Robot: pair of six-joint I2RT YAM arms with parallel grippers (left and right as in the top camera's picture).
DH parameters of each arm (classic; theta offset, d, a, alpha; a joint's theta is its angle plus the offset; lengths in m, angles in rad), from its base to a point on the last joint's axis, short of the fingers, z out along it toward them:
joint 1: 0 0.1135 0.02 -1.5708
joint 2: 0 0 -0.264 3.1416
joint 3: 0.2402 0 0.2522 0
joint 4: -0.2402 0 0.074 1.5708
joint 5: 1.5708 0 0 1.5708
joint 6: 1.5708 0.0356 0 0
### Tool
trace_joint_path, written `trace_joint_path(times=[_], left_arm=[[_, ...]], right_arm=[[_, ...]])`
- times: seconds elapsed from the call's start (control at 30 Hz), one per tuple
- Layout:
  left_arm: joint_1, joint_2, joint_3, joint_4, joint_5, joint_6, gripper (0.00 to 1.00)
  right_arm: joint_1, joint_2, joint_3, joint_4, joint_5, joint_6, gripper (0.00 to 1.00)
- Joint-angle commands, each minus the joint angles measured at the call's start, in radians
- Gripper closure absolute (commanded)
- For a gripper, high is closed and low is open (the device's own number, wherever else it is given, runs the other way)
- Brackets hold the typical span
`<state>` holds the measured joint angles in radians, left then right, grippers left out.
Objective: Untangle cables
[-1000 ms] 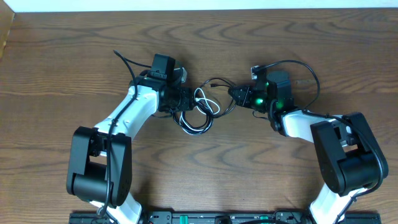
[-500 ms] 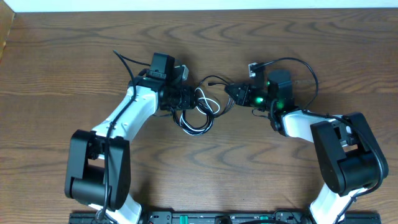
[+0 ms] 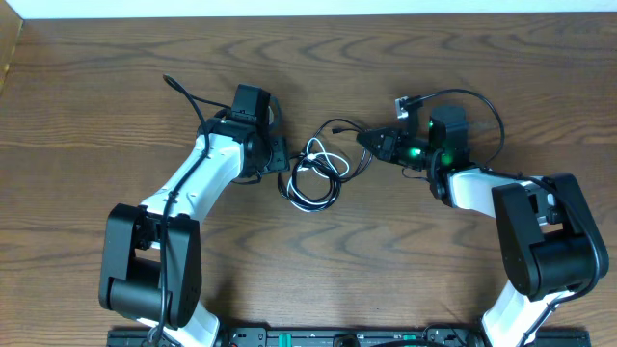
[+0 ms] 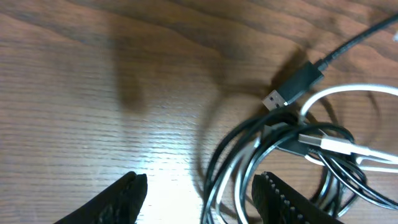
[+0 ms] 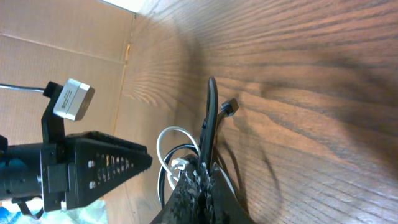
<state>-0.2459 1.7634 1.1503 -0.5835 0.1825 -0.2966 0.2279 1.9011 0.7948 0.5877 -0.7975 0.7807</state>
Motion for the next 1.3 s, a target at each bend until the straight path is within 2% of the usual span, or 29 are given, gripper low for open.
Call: trace_joint_path(times=[0.0, 0.17, 0.3, 0.33, 0.37, 0.4, 0.47, 0.53, 0.67, 0.8, 0.83, 0.97, 1.07, 1.17, 1.27], left_arm=[[0.002, 0.002, 0.009, 0.005, -0.034, 0.005, 0.4], [0.001, 0.068, 0.009, -0.007, 0.103, 0.095, 0.4], [0.002, 0.128, 0.009, -0.002, 0.06, 0.097, 0.4], [0.003, 0.14, 0.009, 0.0, 0.04, 0.097, 0.44], [0.003, 0.149, 0.009, 0.002, 0.029, 0.097, 0.53], [0.005, 0.157, 0.009, 0.005, 0.03, 0.097, 0.67], [0.006, 0.157, 0.01, 0.005, 0.031, 0.097, 0.86], [0.006, 0.146, 0.012, 0.006, 0.031, 0.098, 0.92], [0.007, 0.097, 0.014, 0.018, 0.034, 0.098, 0.92], [0.007, 0.032, 0.014, 0.06, 0.043, 0.097, 0.92], [0.007, 0.015, 0.014, 0.072, 0.057, 0.097, 0.92], [0.007, -0.037, 0.014, 0.114, 0.178, 0.093, 0.92], [0.007, -0.054, 0.014, 0.127, 0.262, 0.092, 0.93], [0.007, -0.055, 0.014, 0.138, 0.332, 0.081, 0.93], [0.019, -0.055, 0.014, 0.167, 0.473, 0.081, 0.92]], right_arm=[[0.013, 0.0, 0.011, -0.002, -0.018, 0.007, 0.99], [0.013, 0.0, 0.011, -0.005, -0.018, 0.007, 0.99], [0.016, 0.0, 0.011, -0.005, -0.019, 0.007, 0.99], [0.016, 0.0, 0.011, -0.004, -0.021, 0.007, 0.99], [0.016, 0.0, 0.011, -0.004, -0.023, 0.007, 0.99], [0.016, 0.0, 0.011, -0.004, -0.025, 0.006, 0.99], [0.016, 0.0, 0.011, -0.004, -0.024, -0.01, 0.99], [0.016, 0.0, 0.011, -0.005, -0.025, -0.032, 0.98], [0.014, -0.001, 0.011, -0.009, -0.06, -0.079, 0.93], [-0.001, -0.027, 0.011, -0.01, -0.101, -0.082, 0.74], [-0.006, -0.039, 0.011, -0.018, -0.106, -0.082, 0.66], [-0.011, -0.105, 0.011, -0.092, -0.108, -0.09, 0.41], [-0.003, -0.161, 0.011, -0.174, -0.111, -0.129, 0.26], [-0.002, -0.215, 0.011, -0.233, -0.111, -0.152, 0.19], [-0.002, -0.266, 0.011, -0.269, -0.11, -0.162, 0.18]])
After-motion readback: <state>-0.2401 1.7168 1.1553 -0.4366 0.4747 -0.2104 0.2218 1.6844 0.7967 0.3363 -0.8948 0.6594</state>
